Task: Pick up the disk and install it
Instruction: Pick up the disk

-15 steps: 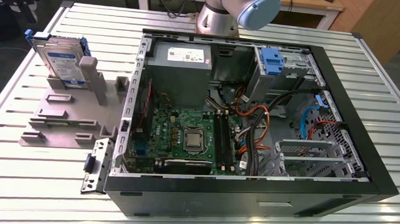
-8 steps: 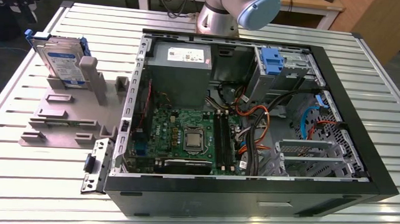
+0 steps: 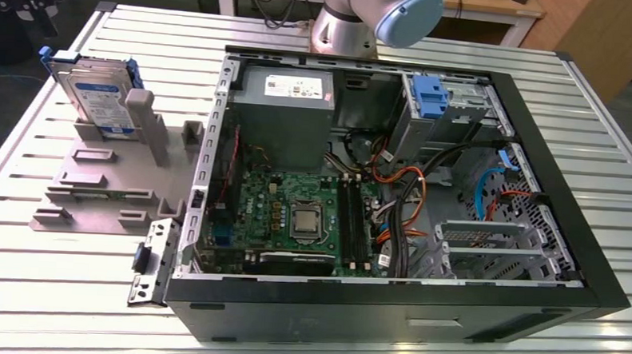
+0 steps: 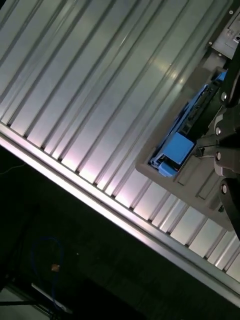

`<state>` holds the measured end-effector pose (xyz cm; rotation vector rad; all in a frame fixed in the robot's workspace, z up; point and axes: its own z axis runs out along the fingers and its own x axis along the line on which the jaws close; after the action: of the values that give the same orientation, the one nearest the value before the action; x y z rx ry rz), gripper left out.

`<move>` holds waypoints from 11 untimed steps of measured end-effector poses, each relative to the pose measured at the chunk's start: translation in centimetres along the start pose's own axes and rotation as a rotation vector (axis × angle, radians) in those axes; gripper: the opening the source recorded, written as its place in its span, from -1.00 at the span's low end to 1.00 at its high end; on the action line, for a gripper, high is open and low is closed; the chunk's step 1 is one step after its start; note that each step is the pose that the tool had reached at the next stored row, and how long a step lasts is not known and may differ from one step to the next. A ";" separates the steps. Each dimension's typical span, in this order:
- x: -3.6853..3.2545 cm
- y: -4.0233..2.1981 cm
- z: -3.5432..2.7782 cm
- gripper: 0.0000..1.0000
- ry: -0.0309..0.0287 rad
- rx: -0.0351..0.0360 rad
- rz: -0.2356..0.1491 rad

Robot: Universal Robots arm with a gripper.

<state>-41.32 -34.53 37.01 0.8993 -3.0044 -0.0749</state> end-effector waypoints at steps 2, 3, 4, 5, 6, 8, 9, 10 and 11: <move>0.00 0.00 0.02 -0.79 0.0014 -0.0003 -0.030; 0.00 0.00 0.02 -0.79 0.0021 -0.0004 -0.044; 0.00 0.00 0.03 -0.79 0.0027 -0.0005 -0.058; 0.00 0.00 0.04 -0.79 0.0034 -0.0007 -0.072; 0.00 -0.01 0.05 -0.79 0.0041 -0.0008 -0.087; 0.00 -0.01 0.06 -0.79 0.0053 -0.0011 -0.114; 0.00 -0.01 0.07 -0.79 0.0061 -0.0012 -0.129; 0.00 -0.01 0.07 -0.79 0.0068 -0.0013 -0.144; 0.00 -0.01 0.08 -0.79 0.0075 -0.0015 -0.158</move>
<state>-41.32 -34.54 36.93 1.1326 -2.9204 -0.0740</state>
